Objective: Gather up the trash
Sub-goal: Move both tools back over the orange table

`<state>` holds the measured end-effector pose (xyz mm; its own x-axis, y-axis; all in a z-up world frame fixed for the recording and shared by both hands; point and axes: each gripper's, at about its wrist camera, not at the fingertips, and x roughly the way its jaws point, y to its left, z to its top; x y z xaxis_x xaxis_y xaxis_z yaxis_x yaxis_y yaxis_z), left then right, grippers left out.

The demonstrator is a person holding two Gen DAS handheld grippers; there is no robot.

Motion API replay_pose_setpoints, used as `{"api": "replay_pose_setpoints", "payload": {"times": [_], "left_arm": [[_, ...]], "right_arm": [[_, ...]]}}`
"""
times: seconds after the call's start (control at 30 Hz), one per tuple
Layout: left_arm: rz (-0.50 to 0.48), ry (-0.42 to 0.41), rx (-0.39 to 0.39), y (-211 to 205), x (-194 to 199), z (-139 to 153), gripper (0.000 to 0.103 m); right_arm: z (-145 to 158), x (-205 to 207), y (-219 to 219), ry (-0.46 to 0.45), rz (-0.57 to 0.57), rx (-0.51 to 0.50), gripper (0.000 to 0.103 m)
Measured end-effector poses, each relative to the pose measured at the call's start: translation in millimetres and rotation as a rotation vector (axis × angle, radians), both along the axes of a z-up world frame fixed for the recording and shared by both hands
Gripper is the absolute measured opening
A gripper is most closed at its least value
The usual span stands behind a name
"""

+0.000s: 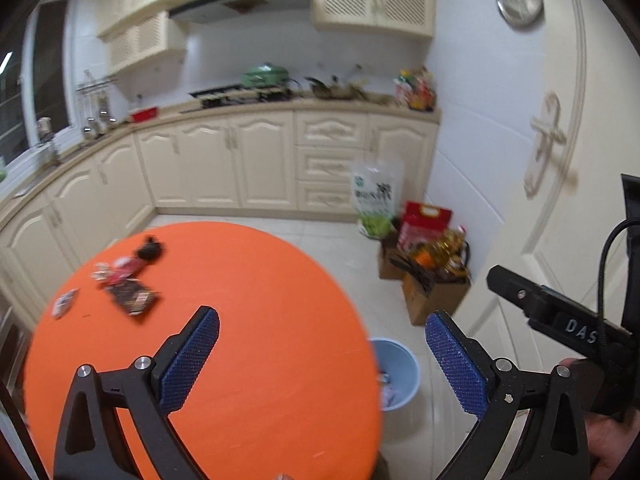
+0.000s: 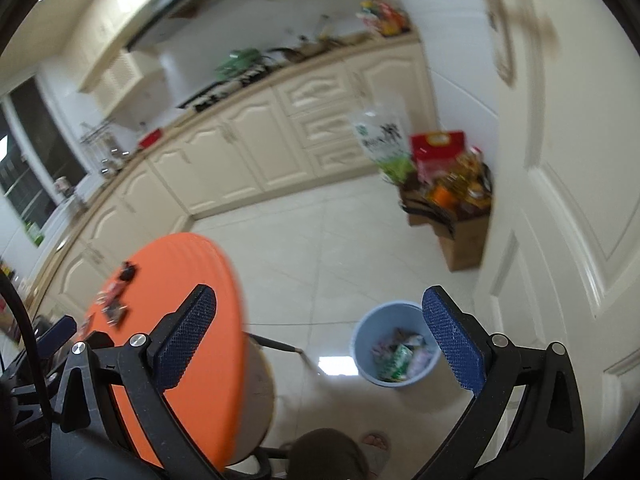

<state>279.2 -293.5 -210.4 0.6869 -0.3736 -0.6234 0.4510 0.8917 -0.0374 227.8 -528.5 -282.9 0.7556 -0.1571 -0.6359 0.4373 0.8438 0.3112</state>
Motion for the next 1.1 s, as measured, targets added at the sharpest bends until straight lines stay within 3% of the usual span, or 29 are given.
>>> {"api": "replay_pose_setpoints", "payload": {"times": [0.3, 0.57, 0.8, 1.1], "left_arm": [[0.16, -0.072, -0.055, 115.9, -74.9, 11.8, 0.102], [0.323, -0.138, -0.093, 185.2, -147.1, 7.8, 0.101], [0.427, -0.153, -0.123, 210.8, -200.9, -1.0, 0.101], [0.485, -0.131, -0.14, 227.0, -218.5, -5.3, 0.101]], "right_arm": [[50.0, 11.1, 115.9, -0.069, 0.148, -0.109, 0.103], [77.3, 22.5, 218.0, -0.091, 0.266, -0.243, 0.103], [84.7, 26.3, 286.0, -0.105, 0.373, -0.308, 0.103], [75.5, 33.0, 324.5, -0.092, 0.451, -0.331, 0.103]]}}
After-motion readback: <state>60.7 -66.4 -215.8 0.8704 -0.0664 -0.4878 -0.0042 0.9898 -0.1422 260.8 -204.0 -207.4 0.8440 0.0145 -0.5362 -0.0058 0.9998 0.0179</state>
